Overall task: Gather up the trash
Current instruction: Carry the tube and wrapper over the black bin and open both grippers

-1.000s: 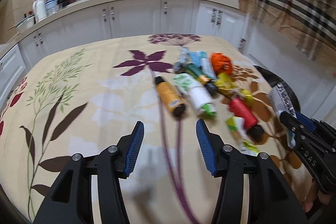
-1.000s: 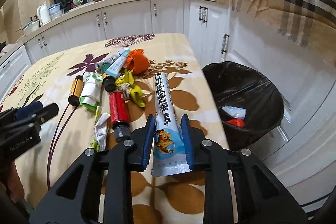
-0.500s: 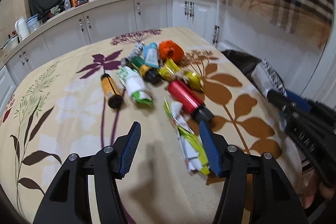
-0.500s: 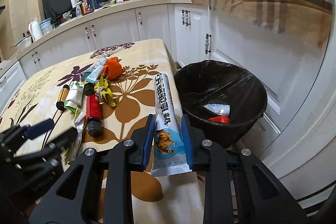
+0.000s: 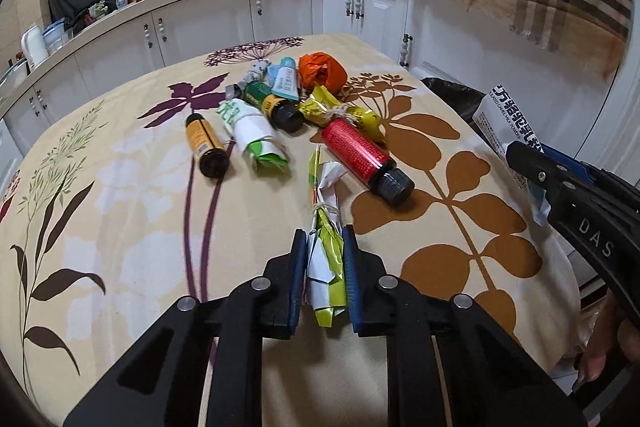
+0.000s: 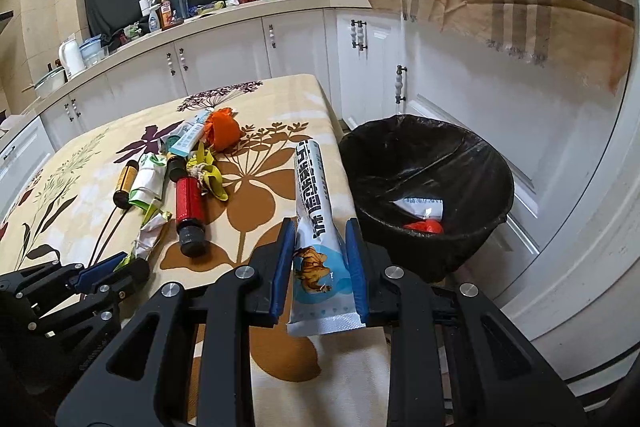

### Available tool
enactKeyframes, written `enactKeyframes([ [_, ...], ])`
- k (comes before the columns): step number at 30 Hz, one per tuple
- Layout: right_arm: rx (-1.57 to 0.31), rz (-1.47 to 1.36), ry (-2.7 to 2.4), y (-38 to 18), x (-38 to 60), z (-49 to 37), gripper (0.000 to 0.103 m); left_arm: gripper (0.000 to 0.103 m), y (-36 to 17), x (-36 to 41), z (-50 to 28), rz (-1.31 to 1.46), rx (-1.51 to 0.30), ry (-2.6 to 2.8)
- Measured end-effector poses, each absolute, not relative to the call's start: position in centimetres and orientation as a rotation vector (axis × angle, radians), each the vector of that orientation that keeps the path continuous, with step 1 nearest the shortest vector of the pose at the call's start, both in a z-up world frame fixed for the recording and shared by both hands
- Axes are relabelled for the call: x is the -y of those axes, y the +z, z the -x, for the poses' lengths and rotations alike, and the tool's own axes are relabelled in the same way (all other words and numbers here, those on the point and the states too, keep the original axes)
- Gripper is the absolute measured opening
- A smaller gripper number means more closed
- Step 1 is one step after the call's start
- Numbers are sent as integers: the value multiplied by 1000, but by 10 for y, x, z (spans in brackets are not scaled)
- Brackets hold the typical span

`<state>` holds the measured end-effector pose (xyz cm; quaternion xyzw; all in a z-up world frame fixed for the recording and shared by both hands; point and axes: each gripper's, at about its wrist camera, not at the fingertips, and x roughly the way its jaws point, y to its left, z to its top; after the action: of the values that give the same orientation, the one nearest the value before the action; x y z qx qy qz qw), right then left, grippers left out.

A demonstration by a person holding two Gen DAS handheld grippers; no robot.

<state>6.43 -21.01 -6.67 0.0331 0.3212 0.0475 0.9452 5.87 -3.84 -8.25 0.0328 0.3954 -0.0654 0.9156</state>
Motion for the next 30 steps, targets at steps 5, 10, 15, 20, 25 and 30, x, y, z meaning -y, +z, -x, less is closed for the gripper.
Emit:
enactKeyframes([
  [5,-632,-53,92,-59,207,-63,25,19,-70,29,-52,-43,-781,-129],
  [10,-605,-38,71,-50,210,-67,25,19,-52,31,-58,-42,-725,-138],
  [15,-576,-28,29,-40,220,-76,25,19,-40,47,-79,-44,-685,-166],
  [20,-548,-30,-24,-32,237,-93,25,19,-31,69,-105,-69,-643,-195],
  [25,-528,-42,-76,-28,256,-115,25,19,-24,93,-136,-73,-618,-220],
  [30,-527,-48,-119,-32,275,-140,25,19,-25,120,-165,-93,-623,-248],
])
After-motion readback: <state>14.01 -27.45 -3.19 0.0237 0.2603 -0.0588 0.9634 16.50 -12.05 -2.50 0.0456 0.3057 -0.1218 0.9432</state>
